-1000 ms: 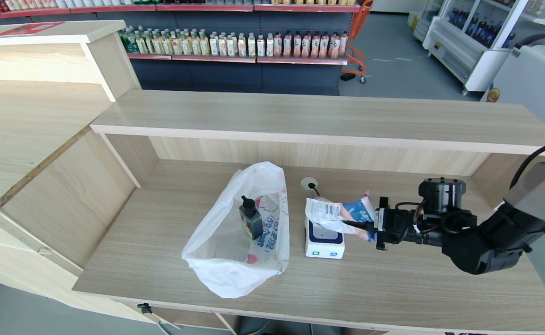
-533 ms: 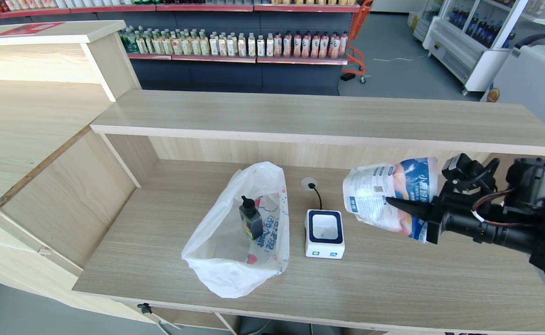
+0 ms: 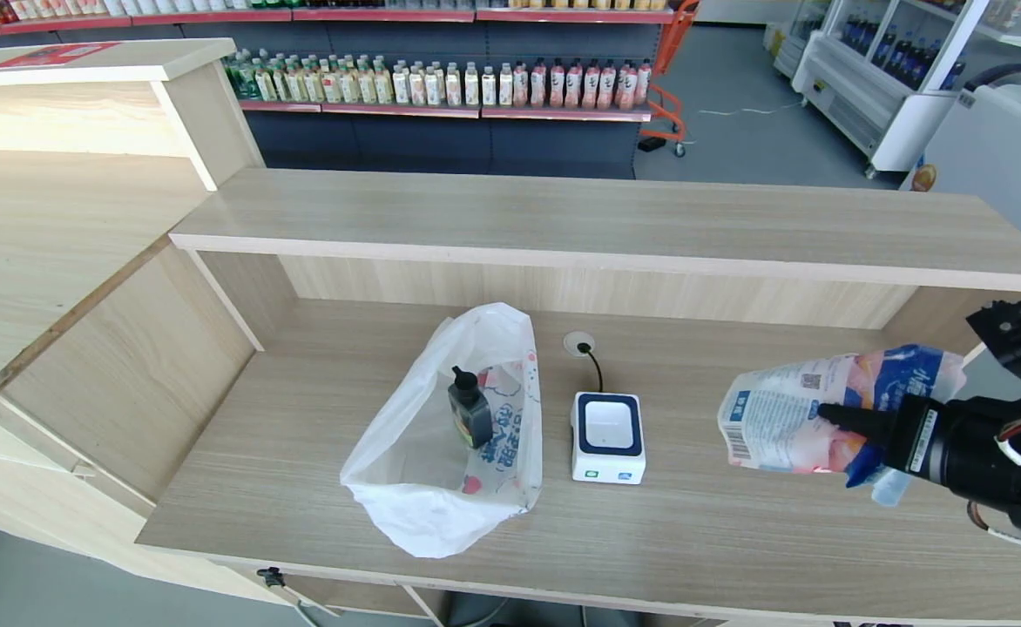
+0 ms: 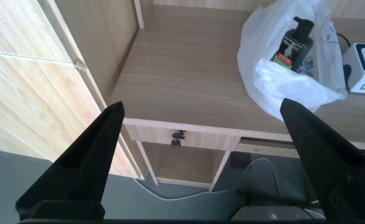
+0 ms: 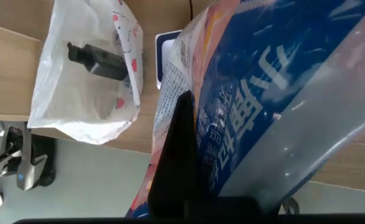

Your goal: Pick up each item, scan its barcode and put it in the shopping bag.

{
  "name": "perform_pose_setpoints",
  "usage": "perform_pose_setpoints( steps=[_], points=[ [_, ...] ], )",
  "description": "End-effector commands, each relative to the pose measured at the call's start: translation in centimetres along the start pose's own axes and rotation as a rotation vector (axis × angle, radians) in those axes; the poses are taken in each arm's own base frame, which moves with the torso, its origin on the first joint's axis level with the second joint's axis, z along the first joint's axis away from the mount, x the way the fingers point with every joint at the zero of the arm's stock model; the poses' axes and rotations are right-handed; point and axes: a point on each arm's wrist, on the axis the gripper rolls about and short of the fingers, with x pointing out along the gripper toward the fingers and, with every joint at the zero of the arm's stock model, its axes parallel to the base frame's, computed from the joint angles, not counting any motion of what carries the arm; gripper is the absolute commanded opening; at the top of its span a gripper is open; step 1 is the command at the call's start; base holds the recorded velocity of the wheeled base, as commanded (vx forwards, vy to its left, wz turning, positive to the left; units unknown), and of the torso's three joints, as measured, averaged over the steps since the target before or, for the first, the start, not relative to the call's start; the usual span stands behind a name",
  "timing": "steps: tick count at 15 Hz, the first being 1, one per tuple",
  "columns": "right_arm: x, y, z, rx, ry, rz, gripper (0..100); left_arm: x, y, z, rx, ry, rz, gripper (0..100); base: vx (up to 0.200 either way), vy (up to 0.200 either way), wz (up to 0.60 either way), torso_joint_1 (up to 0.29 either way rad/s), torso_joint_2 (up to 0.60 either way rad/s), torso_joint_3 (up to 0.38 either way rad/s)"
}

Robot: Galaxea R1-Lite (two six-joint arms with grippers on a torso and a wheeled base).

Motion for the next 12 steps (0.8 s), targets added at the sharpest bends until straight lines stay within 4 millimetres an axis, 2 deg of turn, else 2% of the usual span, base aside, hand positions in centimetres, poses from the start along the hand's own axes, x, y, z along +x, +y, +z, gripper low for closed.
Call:
perform_pose_setpoints(
  steps=[1,5,8,12],
  points=[
    [-2.3,0.4,0.2,0.004,-0.039,0.019,0,0.0,0.0,0.0,0.000,0.000,0.002,100,0.000,0.000,0.00,0.000,0.00,0.000],
    [-4.5,0.6,-0.3,0.055,-0.006,0.014,0,0.0,0.0,0.0,0.000,0.000,0.001,100,0.000,0.000,0.00,0.000,0.00,0.000],
    [-4.6,0.6,-0.2,0.086,-0.007,0.015,0,0.0,0.0,0.0,0.000,0.000,0.001,100,0.000,0.200,0.00,-0.004,0.00,0.004],
    [-4.7,1.7,-0.1,0.219,0.064,0.043,0,0.0,0.0,0.0,-0.002,0.000,0.001,100,0.000,0.000,0.00,0.000,0.00,0.000]
  ],
)
